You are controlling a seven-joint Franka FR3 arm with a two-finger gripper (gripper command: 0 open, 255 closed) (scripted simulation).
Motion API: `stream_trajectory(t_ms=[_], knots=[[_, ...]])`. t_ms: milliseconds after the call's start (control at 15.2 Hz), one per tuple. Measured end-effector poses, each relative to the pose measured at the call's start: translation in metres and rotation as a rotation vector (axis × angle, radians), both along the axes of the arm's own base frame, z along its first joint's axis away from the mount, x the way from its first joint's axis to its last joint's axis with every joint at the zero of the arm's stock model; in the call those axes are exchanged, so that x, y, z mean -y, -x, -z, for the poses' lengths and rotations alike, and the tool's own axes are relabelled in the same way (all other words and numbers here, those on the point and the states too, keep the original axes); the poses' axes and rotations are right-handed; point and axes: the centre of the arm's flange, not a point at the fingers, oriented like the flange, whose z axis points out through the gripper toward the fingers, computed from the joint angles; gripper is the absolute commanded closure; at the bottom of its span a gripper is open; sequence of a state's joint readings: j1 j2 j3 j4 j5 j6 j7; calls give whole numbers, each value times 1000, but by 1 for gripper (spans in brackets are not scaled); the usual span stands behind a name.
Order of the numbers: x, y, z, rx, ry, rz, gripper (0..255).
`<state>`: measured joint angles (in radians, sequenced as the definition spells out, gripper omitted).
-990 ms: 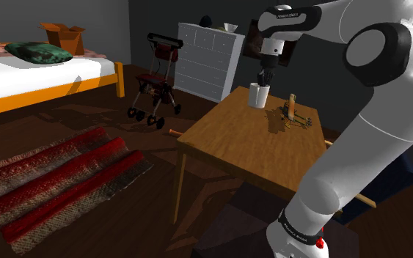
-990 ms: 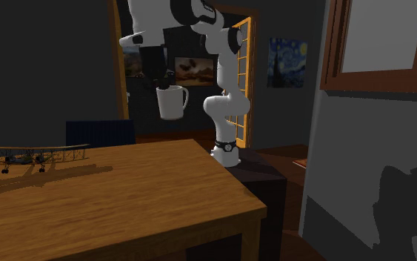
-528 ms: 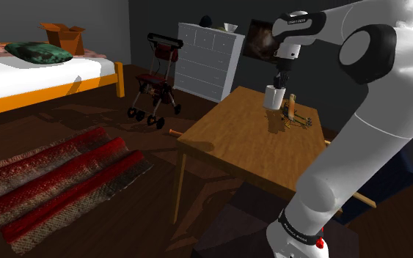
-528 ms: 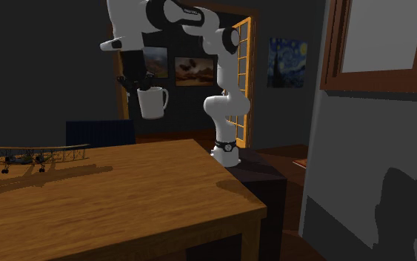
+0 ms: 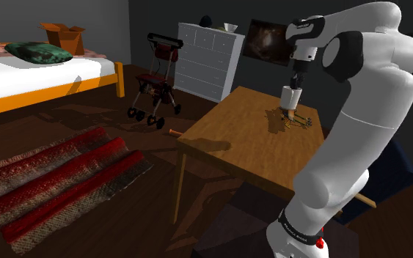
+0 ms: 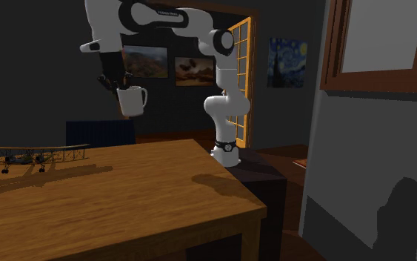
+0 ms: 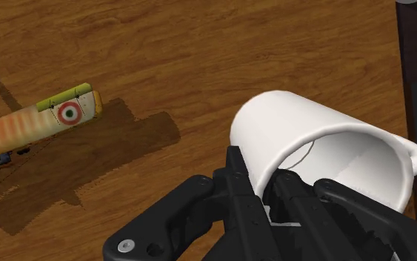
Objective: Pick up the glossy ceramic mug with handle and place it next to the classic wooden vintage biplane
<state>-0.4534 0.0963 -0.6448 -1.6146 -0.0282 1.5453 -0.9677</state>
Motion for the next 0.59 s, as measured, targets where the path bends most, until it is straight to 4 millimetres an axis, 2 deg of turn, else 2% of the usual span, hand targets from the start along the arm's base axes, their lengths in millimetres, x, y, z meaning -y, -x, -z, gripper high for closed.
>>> stream_trajectory(t_ms=[594], knots=[[95, 73, -5, 0, 1, 0, 255]])
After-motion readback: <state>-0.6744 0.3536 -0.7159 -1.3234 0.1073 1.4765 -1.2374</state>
